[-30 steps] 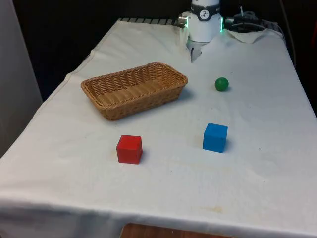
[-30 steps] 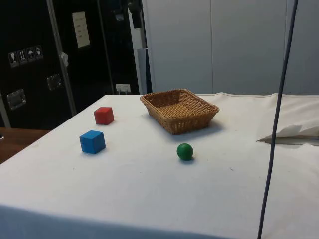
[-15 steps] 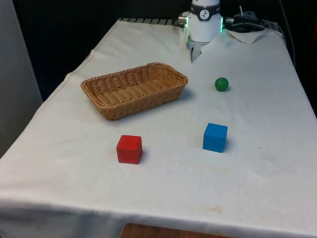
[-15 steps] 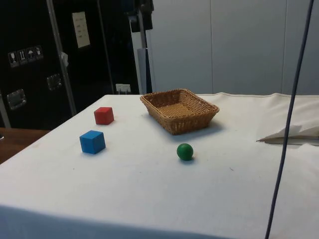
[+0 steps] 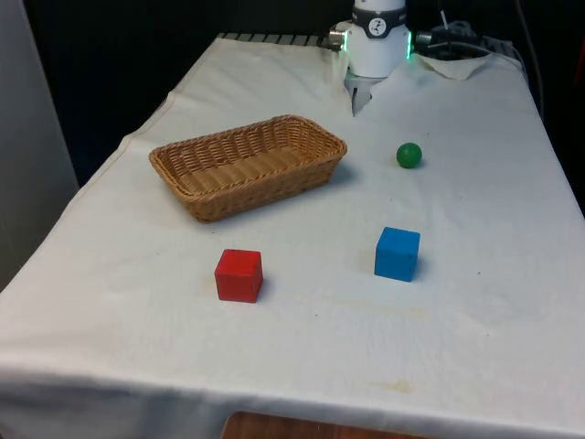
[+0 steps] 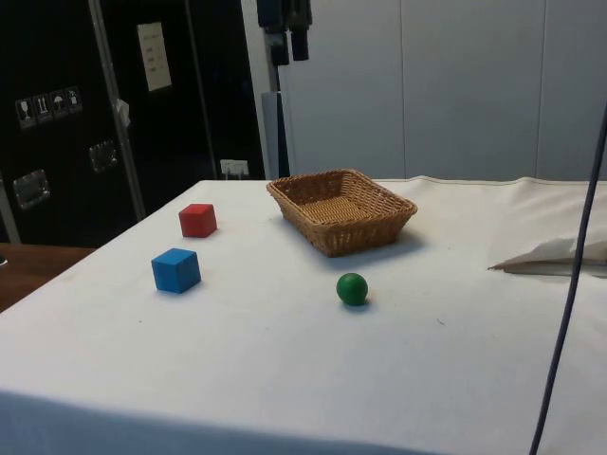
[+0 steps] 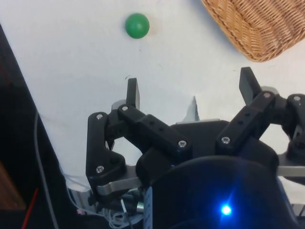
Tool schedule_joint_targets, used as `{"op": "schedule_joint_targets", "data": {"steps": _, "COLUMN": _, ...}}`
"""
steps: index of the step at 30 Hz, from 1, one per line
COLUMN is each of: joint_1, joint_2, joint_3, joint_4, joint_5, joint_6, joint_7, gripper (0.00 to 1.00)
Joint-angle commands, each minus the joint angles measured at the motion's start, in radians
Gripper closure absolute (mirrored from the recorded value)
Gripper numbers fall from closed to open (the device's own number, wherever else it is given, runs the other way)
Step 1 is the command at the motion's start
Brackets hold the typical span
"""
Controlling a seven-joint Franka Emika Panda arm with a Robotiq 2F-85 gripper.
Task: Place all non-red objects into the basket.
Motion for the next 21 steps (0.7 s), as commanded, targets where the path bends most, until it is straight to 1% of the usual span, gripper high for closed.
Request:
{"op": "schedule_joint_targets", "data": {"steps": 1, "joint_1": -0.002, "joint_2": -0.023, "joint_3": 0.004, "joint_4": -0.031, "joint_5": -0.014, "joint_6": 0.030, "joint_7": 0.009, "gripper": 0.00}}
{"op": "schedule_joint_targets", "data": {"steps": 3, "joint_1": -0.002, "joint_2": -0.043, "joint_3": 0.005, "joint_4": -0.066, "joint_5": -0.018, "joint_6": 0.055, "joint_7": 0.009, "gripper": 0.00}}
{"op": "schedule_joint_targets", "data": {"steps": 4, "joint_1": -0.002, "joint_2": -0.043, "joint_3": 0.005, "joint_4": -0.066, "joint_5": -0.018, "joint_6": 0.055, "joint_7": 0.009, "gripper": 0.00}}
{"op": "schedule_joint_targets", "data": {"steps": 5, "joint_1": 0.000, "joint_2": -0.032, "joint_3": 0.001, "joint_4": -0.052, "joint_5": -0.006, "joint_6": 0.036, "joint_7": 0.000, "gripper": 0.00}}
{"op": "schedule_joint_targets", "data": {"steps": 6, "joint_1": -0.001, "joint_2": -0.055, "joint_3": 0.007, "joint_4": -0.088, "joint_5": -0.021, "joint_6": 0.071, "joint_7": 0.009, "gripper": 0.00}}
{"op": "schedule_joint_targets", "data": {"steps": 10, "joint_1": 0.000, "joint_2": -0.069, "joint_3": 0.015, "joint_4": -0.129, "joint_5": -0.021, "joint_6": 0.109, "joint_7": 0.009, "gripper": 0.00}}
{"op": "schedule_joint_targets", "data": {"steps": 12, "joint_1": -0.001, "joint_2": -0.074, "joint_3": 0.027, "joint_4": -0.156, "joint_5": -0.026, "joint_6": 0.135, "joint_7": 0.016, "gripper": 0.00}}
{"op": "schedule_joint_targets", "data": {"steps": 13, "joint_1": -0.001, "joint_2": -0.074, "joint_3": 0.032, "joint_4": -0.164, "joint_5": -0.028, "joint_6": 0.143, "joint_7": 0.018, "gripper": 0.00}}
{"op": "schedule_joint_targets", "data": {"steps": 14, "joint_1": 0.000, "joint_2": -0.069, "joint_3": 0.026, "joint_4": -0.154, "joint_5": -0.011, "joint_6": 0.128, "joint_7": 0.002, "gripper": 0.00}}
{"op": "schedule_joint_targets", "data": {"steps": 15, "joint_1": -0.001, "joint_2": -0.074, "joint_3": 0.037, "joint_4": -0.172, "joint_5": -0.028, "joint_6": 0.152, "joint_7": 0.020, "gripper": 0.00}}
{"op": "schedule_joint_targets", "data": {"steps": 18, "joint_1": -0.001, "joint_2": -0.073, "joint_3": 0.053, "joint_4": -0.194, "joint_5": -0.031, "joint_6": 0.174, "joint_7": 0.026, "gripper": 0.00}}
{"op": "schedule_joint_targets", "data": {"steps": 19, "joint_1": -0.001, "joint_2": -0.073, "joint_3": 0.063, "joint_4": -0.209, "joint_5": -0.033, "joint_6": 0.189, "joint_7": 0.031, "gripper": 0.00}}
{"op": "schedule_joint_targets", "data": {"steps": 20, "joint_1": -0.001, "joint_2": -0.073, "joint_3": 0.063, "joint_4": -0.209, "joint_5": -0.033, "joint_6": 0.189, "joint_7": 0.031, "gripper": 0.00}}
{"op": "schedule_joint_targets", "data": {"steps": 21, "joint_1": -0.002, "joint_2": -0.073, "joint_3": 0.073, "joint_4": -0.224, "joint_5": -0.037, "joint_6": 0.204, "joint_7": 0.037, "gripper": 0.00}}
